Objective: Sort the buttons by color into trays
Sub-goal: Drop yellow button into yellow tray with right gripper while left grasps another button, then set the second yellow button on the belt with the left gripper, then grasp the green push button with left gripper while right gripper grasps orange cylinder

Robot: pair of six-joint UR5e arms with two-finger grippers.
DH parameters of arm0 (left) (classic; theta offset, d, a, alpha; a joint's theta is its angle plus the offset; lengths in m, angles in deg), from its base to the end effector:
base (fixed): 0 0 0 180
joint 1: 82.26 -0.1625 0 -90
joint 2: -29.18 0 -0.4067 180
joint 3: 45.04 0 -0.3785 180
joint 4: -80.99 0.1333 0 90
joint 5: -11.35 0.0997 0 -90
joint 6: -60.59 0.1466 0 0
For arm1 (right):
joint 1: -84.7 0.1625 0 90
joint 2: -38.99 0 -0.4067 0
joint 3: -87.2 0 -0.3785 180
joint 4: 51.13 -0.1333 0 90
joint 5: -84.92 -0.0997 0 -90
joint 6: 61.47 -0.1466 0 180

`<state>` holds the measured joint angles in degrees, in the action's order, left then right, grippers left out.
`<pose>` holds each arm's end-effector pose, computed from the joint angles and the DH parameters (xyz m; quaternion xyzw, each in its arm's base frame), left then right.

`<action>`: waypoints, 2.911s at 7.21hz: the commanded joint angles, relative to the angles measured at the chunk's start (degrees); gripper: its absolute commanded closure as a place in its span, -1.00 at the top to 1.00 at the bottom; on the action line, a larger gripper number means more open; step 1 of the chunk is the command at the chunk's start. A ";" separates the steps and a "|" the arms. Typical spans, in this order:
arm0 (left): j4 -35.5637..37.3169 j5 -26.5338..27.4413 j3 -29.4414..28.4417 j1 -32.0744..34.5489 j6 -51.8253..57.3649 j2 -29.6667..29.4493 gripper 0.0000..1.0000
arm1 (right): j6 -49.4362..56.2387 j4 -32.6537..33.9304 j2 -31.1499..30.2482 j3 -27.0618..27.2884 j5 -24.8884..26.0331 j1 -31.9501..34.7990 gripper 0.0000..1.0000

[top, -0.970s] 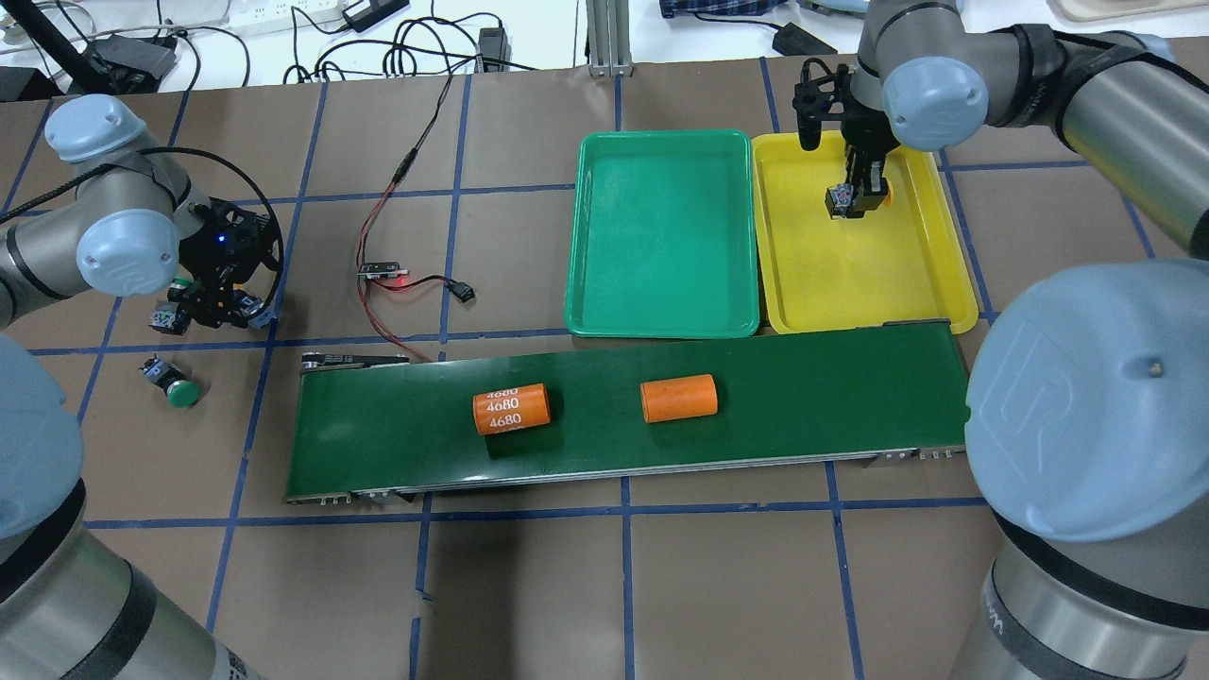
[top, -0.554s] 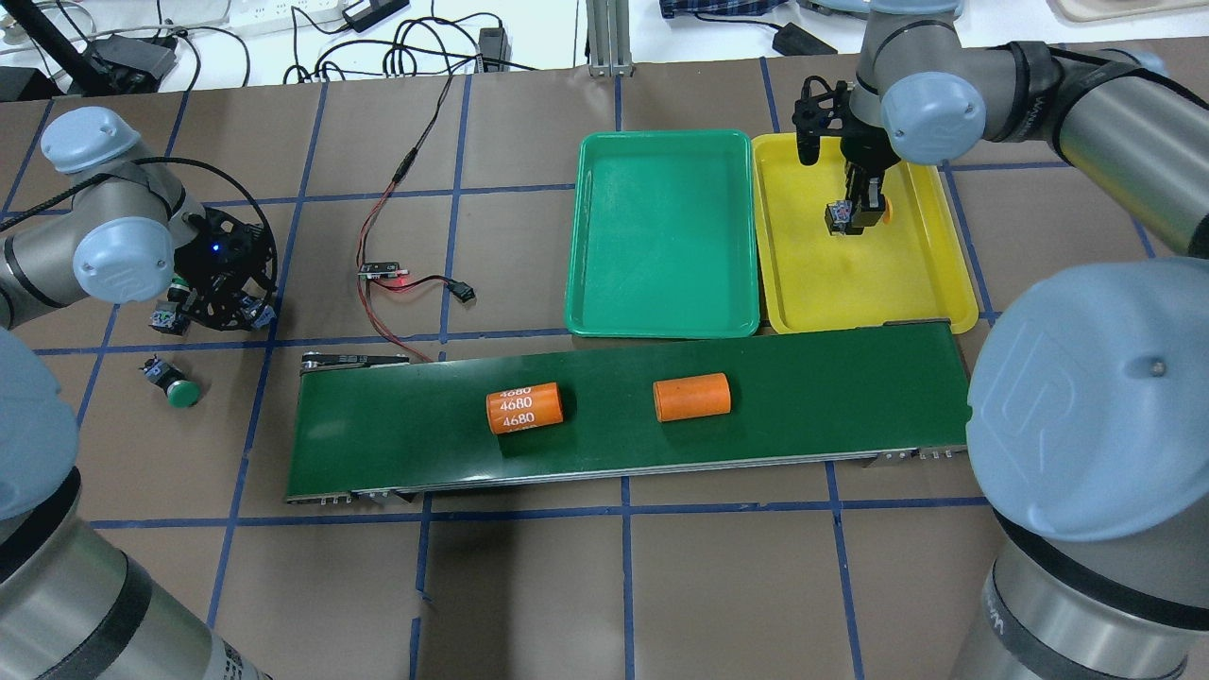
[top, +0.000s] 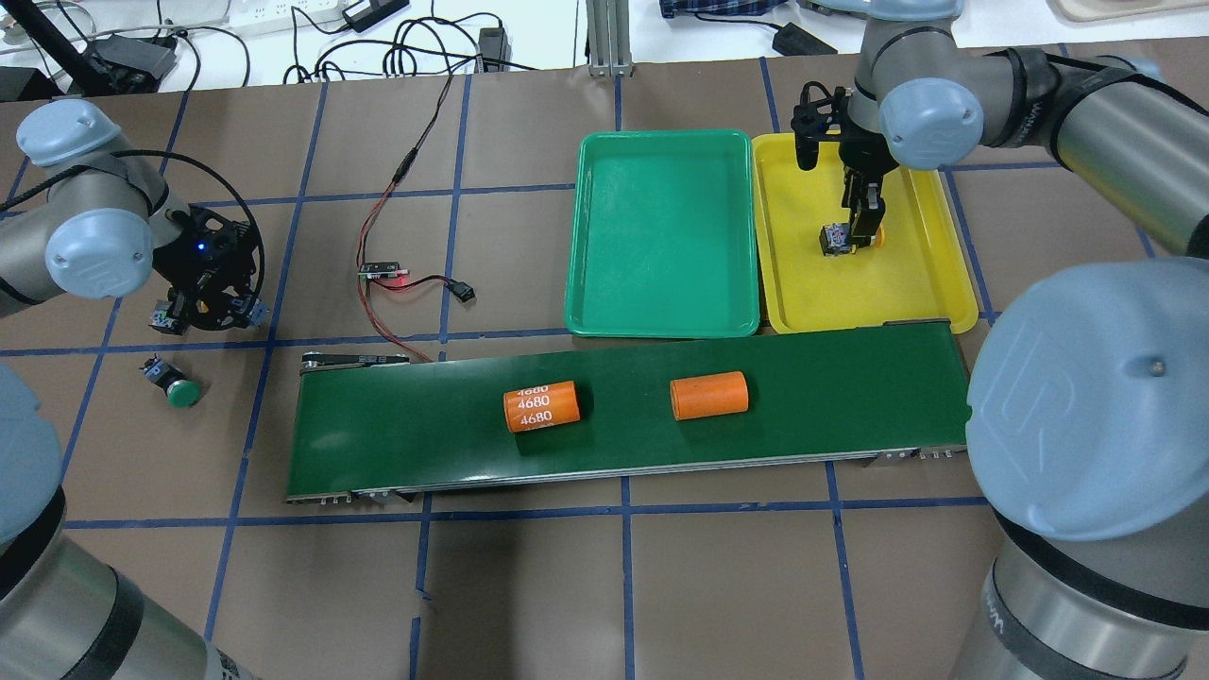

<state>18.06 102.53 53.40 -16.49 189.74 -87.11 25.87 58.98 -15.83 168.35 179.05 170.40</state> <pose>0.1153 -0.5737 0.1529 -0.7915 -0.6074 -0.0254 0.0626 0.0731 -0.6642 0.1709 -0.6629 0.7458 0.0636 0.0138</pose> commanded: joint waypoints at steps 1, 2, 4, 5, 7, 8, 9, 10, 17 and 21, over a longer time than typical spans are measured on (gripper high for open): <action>-9.54 -1.43 1.48 1.37 -9.13 6.13 -0.85 | -0.07 -1.03 -3.86 1.20 -0.96 0.26 0.38; -11.49 -2.84 3.75 2.33 -12.57 9.47 -0.82 | 0.02 -1.04 -7.81 5.39 -1.40 0.79 0.35; -10.99 -6.01 13.04 5.83 -24.40 15.71 -0.80 | 0.89 -0.86 -18.60 16.62 -1.41 1.49 0.35; -10.90 -5.93 14.92 10.38 -29.78 19.05 -0.80 | 2.72 -0.25 -21.79 21.03 -1.41 4.02 0.37; -9.94 -5.75 20.26 22.58 -44.69 23.37 -0.79 | 4.41 0.01 -28.20 27.63 -1.67 5.62 0.52; -2.36 -5.49 23.26 27.17 -47.56 23.73 -0.77 | 4.41 0.02 -31.37 30.36 -1.67 5.89 0.85; -1.15 -5.75 24.68 28.60 -48.02 23.74 -0.35 | 4.24 0.02 -33.75 32.65 -1.76 5.89 1.00; -1.05 -5.75 24.00 28.53 -47.94 23.82 0.48 | 2.84 0.10 -34.73 34.50 -1.67 5.89 1.00; 0.26 -4.96 21.89 0.70 -25.53 20.85 1.00 | 0.45 7.49 -29.12 35.58 -3.17 6.06 1.00; 7.78 0.83 14.50 -7.30 -4.22 10.67 1.00 | 0.81 7.49 -28.68 36.54 -3.08 7.29 1.00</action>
<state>21.65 101.77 69.02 -20.41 178.82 -72.62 26.78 66.47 -44.53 204.61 175.99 177.36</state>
